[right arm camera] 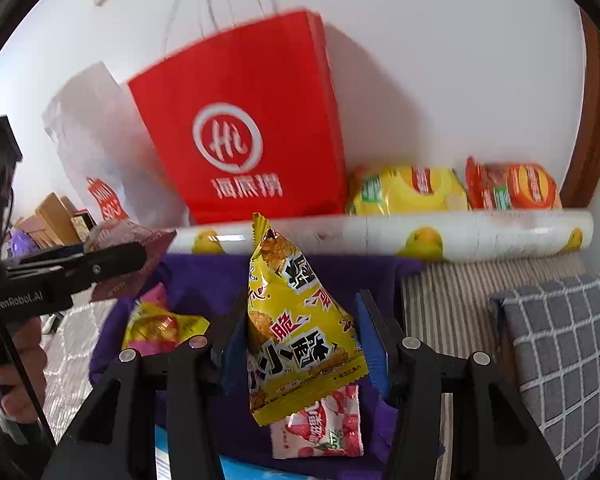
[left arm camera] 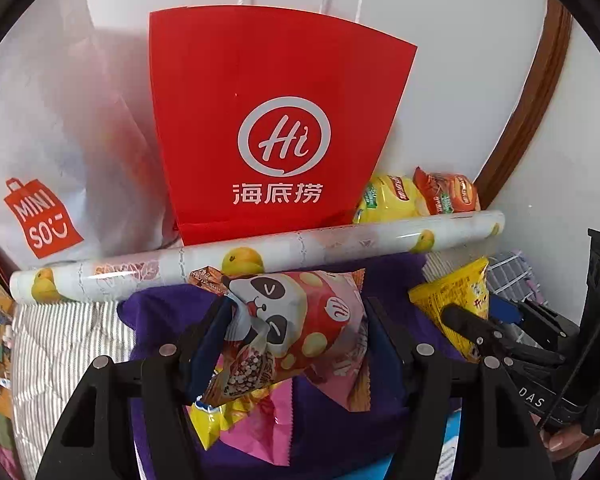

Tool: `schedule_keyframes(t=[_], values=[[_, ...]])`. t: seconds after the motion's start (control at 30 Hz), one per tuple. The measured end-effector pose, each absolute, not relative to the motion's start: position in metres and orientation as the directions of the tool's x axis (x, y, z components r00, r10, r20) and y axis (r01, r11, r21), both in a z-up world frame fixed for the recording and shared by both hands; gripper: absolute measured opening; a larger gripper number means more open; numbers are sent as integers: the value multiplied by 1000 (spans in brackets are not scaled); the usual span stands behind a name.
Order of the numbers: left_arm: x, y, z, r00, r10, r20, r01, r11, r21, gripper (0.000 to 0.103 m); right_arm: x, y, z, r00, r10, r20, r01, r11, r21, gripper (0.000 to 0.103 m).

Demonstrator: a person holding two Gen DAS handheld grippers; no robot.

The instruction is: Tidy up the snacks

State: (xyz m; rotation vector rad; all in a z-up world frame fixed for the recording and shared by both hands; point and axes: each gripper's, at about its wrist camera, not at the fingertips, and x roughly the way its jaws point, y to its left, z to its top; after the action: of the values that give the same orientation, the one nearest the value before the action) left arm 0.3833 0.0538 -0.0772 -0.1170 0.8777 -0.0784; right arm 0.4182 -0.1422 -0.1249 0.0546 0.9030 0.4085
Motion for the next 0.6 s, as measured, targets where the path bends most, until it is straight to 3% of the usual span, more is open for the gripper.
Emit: schedule_keyframes(t=[0.6], values=[[398, 65, -106, 556, -95, -826, -41, 989, -141, 65, 423, -138, -178, 412, 378, -829, -340, 908, 245, 50]])
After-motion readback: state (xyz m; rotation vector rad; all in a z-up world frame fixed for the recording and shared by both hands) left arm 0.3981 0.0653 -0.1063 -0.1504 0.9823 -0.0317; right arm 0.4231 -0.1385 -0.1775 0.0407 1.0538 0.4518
